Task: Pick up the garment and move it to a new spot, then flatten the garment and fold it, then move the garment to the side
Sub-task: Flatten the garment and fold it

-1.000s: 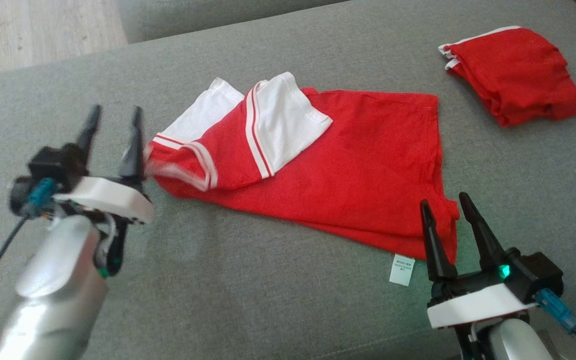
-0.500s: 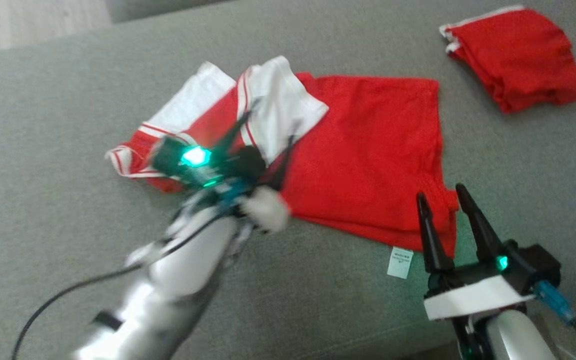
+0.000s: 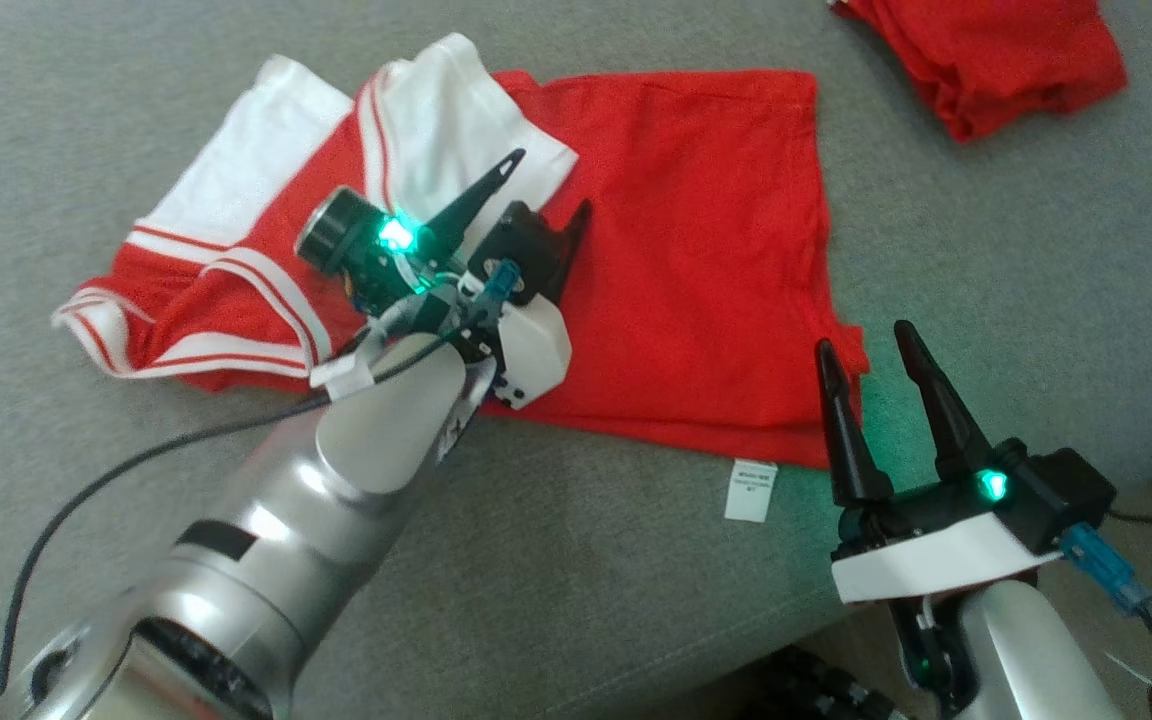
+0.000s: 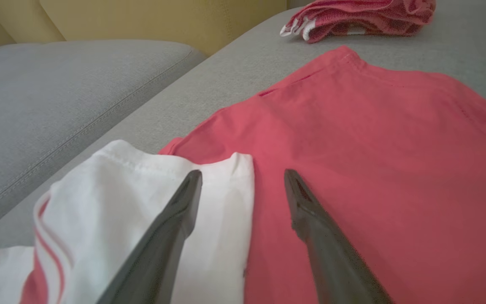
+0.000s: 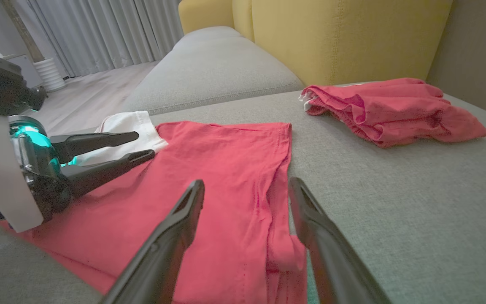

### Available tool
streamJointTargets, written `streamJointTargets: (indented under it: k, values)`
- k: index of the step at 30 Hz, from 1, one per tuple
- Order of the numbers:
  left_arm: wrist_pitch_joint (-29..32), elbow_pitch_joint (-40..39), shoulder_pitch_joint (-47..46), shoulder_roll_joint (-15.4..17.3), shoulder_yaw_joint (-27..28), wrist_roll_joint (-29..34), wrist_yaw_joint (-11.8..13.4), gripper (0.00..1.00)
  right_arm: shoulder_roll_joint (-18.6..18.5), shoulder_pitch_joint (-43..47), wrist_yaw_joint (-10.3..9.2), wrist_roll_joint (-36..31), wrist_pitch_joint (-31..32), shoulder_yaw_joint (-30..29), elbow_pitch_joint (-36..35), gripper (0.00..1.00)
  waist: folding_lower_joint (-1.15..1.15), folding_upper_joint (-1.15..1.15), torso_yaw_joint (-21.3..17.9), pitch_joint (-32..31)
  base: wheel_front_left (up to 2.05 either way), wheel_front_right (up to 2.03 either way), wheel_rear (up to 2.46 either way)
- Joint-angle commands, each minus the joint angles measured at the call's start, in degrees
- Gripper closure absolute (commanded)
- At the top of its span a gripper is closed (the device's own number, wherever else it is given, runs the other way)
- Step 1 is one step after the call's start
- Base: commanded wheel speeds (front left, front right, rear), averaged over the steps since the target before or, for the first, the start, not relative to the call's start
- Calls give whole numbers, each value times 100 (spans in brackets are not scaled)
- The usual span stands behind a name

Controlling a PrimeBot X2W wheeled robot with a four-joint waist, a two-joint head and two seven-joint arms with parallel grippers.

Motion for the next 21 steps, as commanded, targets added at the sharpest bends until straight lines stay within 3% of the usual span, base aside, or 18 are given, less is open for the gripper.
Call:
streamJointTargets:
  k: [1,12,13,14,16,17,21]
  values:
    - [-13,-72,-262,19,80,-43,35,0,-24,-131,37,59,-22,144,-164,0,-1,0,-127,119,0,0,0]
    - [-250,349,-708,18,-318,-396,322,0,-24,-136,37,84,-22,185,-188,0,-1,0,-249,260,0,0,0]
    - [-265,364,-730,18,-352,-434,338,12,-24,-137,37,82,-22,190,-189,0,-1,0,-248,264,0,0,0]
    - [-275,381,-747,18,-388,-472,355,41,-24,-138,37,80,-22,195,-188,0,-1,0,-247,265,0,0,0]
    - [-311,398,-772,18,-451,-557,389,75,-24,-136,37,75,-22,197,-184,0,-1,0,-237,257,0,0,0]
    - [-325,397,-778,18,-480,-611,389,99,-24,-131,37,71,-22,190,-180,0,-1,0,-226,243,0,0,0]
    - [-387,295,-751,17,-635,-846,357,100,-24,-103,37,22,-22,111,-158,0,-1,0,-109,95,0,0,0]
